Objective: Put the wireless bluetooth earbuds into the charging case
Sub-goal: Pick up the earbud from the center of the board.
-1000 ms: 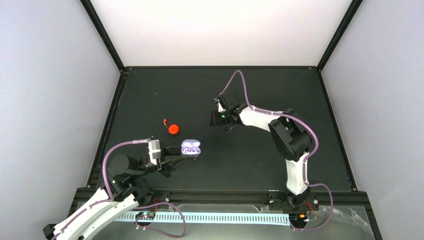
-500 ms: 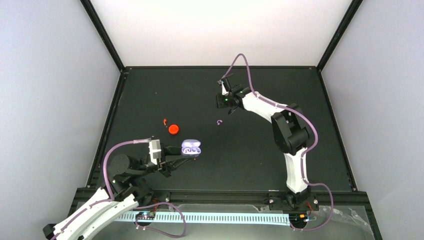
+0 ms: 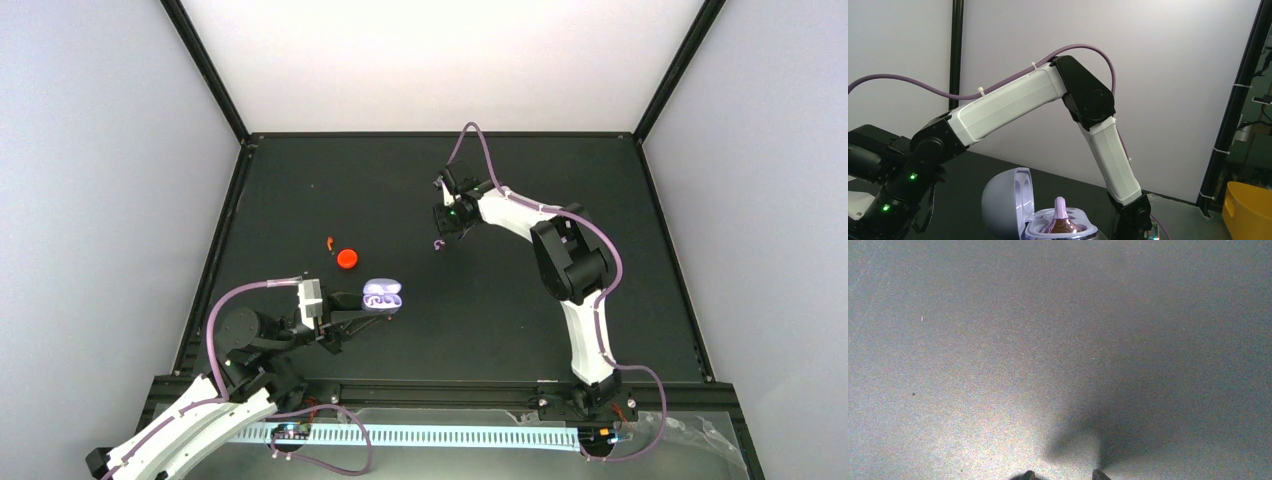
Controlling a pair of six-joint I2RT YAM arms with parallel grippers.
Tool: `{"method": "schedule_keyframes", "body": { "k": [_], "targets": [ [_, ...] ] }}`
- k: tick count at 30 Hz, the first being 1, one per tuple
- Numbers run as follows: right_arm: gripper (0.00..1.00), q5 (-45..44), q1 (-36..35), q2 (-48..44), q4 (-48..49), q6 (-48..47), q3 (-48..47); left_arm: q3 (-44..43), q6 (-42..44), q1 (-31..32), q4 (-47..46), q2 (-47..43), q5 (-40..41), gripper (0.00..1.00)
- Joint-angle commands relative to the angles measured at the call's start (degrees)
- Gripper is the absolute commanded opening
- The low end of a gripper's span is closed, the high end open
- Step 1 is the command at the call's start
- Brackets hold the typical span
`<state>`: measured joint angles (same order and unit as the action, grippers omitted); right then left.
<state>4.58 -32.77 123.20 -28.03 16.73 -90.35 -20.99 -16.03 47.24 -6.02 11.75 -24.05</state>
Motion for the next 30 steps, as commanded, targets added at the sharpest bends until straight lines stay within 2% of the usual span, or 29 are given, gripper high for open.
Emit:
{"method": "schedule_keyframes", "body": {
  "k": [1,8,30],
  "targets": [
    [0.30,0.76,-0.51,-0.96,-0.56,-0.73,0.64,-1.19,0.46,-0.22,-0.66,0.14,0.32,0.01],
    [0.33,1.50,-1.56,-1.37,-0.79,-1.24,0.65,-1.15,0.24,-0.22,-0.65,-0.23,0.17,0.02],
    [0.15,-0.45,-2.70,-3.05,-1.83,-0.62,4.51,-0.98,0.12,-0.22,-0.83,-0.50,-0.17,0.02]
  ]
}}
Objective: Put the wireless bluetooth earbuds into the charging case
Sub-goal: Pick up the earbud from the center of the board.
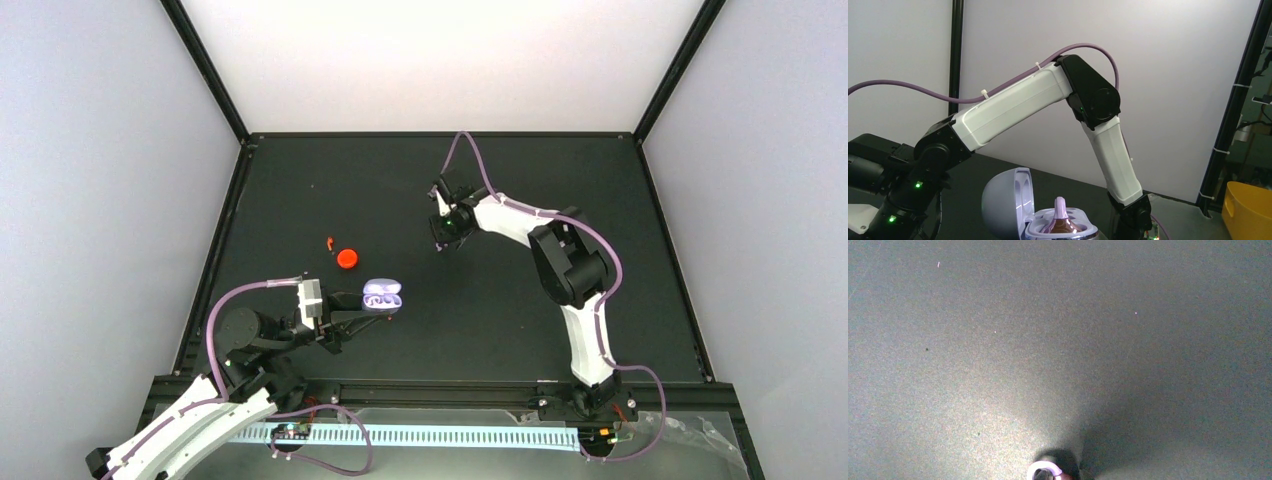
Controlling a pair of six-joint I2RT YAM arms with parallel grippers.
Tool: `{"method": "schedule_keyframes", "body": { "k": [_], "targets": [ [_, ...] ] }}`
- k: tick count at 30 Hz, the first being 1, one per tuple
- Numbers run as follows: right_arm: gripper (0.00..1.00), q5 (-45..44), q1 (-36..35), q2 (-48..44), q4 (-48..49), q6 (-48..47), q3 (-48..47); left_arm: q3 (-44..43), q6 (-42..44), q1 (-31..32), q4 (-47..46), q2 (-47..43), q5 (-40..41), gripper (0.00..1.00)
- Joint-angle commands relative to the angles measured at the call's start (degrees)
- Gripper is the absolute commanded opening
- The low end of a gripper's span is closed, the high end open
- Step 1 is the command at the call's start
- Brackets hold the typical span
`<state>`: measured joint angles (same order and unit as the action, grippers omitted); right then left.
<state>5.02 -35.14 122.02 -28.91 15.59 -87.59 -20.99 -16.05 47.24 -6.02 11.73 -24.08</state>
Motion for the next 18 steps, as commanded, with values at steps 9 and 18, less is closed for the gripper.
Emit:
{"method": "schedule_keyframes", "body": {
  "k": [9,18],
  "targets": [
    [0.09,-4.05,-1.96,-2.11,-2.63,-0.41,1.62,-0.89,0.01,-0.22,-1.08,-0.39,-0.56,0.01],
    [0.01,-6.93,-2.00,-9.34,2.85,3.90,7.06,-0.98,0.05,-0.22,-0.40,-1.08,-0.28,0.02]
  ]
}}
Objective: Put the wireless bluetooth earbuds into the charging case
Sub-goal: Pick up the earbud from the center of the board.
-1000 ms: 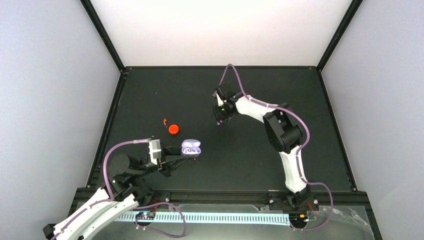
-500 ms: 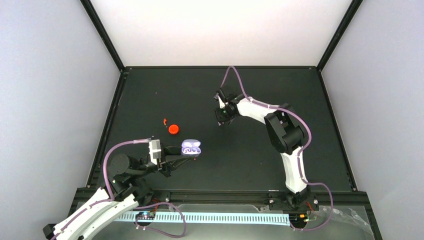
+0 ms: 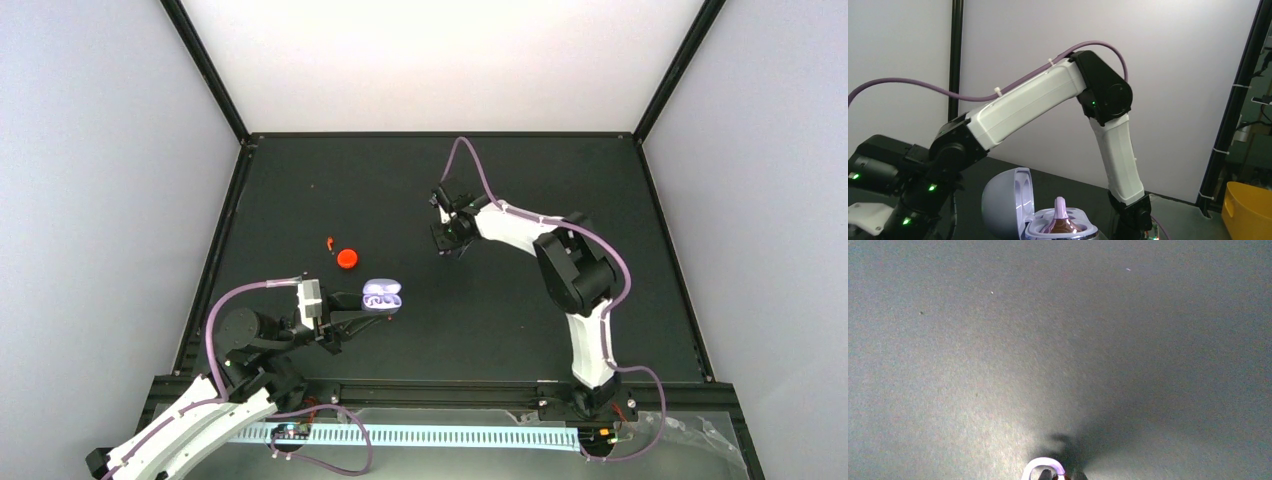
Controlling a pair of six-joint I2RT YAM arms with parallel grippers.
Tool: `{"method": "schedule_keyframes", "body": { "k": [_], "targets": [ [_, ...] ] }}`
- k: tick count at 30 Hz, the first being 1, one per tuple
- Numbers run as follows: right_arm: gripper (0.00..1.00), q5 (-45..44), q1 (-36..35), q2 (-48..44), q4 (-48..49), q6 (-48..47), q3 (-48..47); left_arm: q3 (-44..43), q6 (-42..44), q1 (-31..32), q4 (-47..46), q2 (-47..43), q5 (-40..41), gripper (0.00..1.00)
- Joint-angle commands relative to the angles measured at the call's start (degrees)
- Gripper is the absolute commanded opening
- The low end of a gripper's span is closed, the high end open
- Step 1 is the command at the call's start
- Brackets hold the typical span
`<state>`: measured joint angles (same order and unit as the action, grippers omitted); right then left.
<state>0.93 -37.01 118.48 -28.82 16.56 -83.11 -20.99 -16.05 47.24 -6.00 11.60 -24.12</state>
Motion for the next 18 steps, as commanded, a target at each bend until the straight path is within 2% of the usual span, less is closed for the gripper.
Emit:
{"method": "schedule_keyframes", "body": {
  "k": [1,6,11,14,18],
  "targets": [
    [0.01,-3.45,-0.14,-7.49,3.47,3.68,3.60,-1.06,0.13,-0.22,-0.34,-1.04,-0.11,0.02],
    [0.01,-6.79,-0.39,-19.94,5.87,7.44,9.72,-1.33,0.59,-0.22,-0.59,-1.16,0.53,0.02],
    [0.01,-12.29,-4.58,-38.14,6.38,7.19,14.38,-1.40,1.34,-0.22,-3.91,-0.20,2.50,0.01],
    [0.01,-17.13,-10.47,-48.58,6.64,4.45,14.35,-1.65,1.83,-0.18,-7.49,1.67,3.82,0.02],
    [0.01,-24.00,-21.30,-56.16,5.35,2.19,10.40,-2.81,3.31,-0.22,-13.73,6.33,4.79,0.01]
  ]
}}
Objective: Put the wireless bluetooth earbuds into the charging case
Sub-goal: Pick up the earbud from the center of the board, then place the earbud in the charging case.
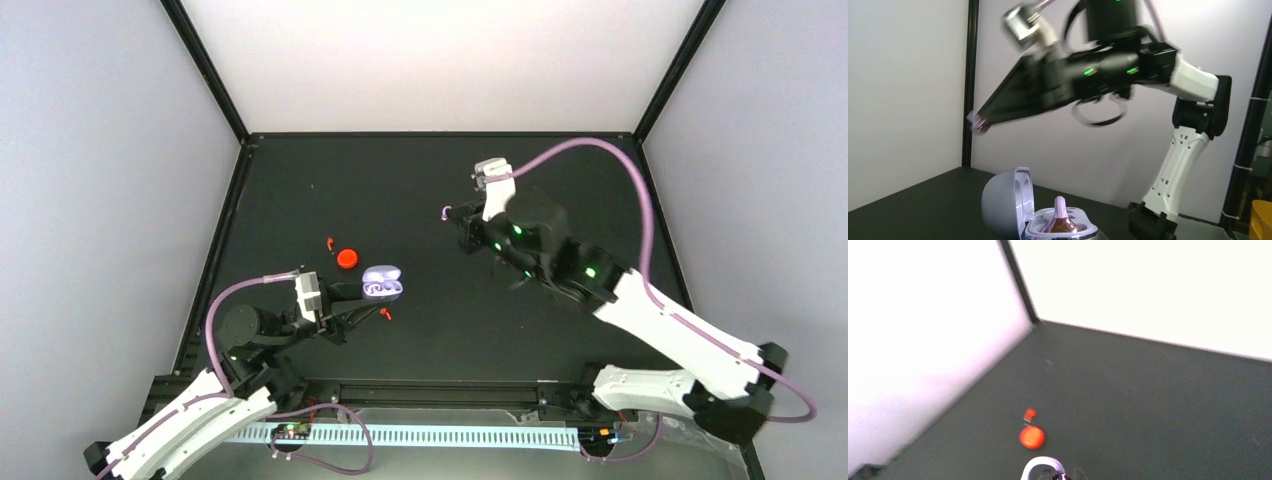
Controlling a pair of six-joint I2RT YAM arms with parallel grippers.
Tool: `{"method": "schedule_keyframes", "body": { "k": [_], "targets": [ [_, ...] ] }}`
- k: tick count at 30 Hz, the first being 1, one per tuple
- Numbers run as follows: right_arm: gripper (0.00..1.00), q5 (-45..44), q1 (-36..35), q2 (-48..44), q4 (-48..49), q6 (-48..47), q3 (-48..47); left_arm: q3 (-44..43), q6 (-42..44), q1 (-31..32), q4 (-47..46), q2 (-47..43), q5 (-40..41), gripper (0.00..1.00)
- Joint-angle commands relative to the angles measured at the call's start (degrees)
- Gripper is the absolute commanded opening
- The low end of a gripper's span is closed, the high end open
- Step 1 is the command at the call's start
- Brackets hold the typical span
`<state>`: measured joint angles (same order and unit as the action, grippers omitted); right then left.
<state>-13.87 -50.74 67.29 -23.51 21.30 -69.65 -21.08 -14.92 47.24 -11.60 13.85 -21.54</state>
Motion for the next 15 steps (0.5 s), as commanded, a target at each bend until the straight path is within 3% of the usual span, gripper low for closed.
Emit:
{"method": "schedule_keyframes", "body": {
  "k": [1,9,15],
  "targets": [
    [0.01,-10.67,-9.83,-5.88,-0.38,-2.68,-4.12,-3.34,2.45,-0.22,-9.70,5.71,2.07,0.02],
    [0.01,-25.97,-29.39,-7.69,3.69,-9.40,-9.37,-8.54,3.53,-0.22,-20.23,16.09,-0.08,0.02],
    [0.01,-32.94,-36.20,-5.77,7.83,-12.67,-9.69,-9.41,3.51,-0.22,-23.30,17.80,0.67,0.02]
  ]
}}
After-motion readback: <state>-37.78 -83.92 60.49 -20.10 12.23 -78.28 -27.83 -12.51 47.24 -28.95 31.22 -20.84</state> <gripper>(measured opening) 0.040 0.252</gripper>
